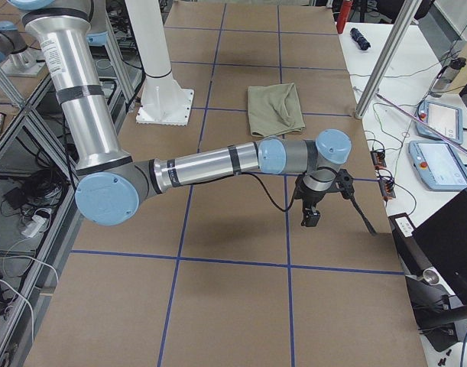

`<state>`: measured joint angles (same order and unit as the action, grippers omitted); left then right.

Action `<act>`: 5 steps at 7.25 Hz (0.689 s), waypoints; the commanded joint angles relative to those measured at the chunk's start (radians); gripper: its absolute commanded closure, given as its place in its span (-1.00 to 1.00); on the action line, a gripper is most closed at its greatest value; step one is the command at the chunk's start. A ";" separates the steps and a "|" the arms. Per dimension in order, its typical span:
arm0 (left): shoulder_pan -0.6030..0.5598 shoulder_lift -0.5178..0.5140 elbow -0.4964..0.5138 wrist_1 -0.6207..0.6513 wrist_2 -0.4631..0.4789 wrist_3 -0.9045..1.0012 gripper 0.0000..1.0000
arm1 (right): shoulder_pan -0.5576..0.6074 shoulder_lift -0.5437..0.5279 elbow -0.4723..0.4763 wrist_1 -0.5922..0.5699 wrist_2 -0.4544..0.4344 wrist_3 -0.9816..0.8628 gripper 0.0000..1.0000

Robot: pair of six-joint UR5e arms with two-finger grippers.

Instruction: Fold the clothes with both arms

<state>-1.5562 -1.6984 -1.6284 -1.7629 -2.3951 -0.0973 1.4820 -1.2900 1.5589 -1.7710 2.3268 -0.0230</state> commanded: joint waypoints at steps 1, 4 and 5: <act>0.005 0.032 -0.040 -0.004 -0.004 -0.002 -1.00 | 0.000 -0.009 0.043 -0.001 -0.007 0.044 -1.00; 0.005 0.046 -0.088 -0.003 0.008 0.001 -1.00 | 0.003 -0.026 0.058 -0.001 0.003 0.044 -1.00; 0.007 0.072 -0.097 -0.007 0.007 0.004 -1.00 | 0.001 -0.069 0.116 -0.001 0.000 0.046 -1.00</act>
<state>-1.5502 -1.6497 -1.7139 -1.7667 -2.3904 -0.0969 1.4835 -1.3209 1.6236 -1.7717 2.3253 0.0212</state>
